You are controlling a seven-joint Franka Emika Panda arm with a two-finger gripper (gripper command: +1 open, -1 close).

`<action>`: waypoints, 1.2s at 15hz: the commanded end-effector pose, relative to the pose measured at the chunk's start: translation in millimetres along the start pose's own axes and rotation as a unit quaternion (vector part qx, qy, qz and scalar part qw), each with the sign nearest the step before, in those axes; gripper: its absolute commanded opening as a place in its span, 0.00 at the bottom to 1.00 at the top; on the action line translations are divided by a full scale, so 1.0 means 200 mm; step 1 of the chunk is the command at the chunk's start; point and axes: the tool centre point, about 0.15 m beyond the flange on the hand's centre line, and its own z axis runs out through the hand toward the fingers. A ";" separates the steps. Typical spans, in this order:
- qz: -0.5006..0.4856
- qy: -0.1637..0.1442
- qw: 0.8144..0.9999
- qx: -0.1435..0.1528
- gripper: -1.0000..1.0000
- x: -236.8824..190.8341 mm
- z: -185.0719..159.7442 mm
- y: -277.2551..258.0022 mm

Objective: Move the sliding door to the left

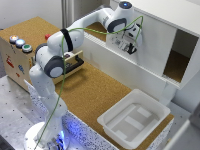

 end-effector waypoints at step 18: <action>0.047 0.019 0.997 -0.066 0.00 0.25 0.12 -0.04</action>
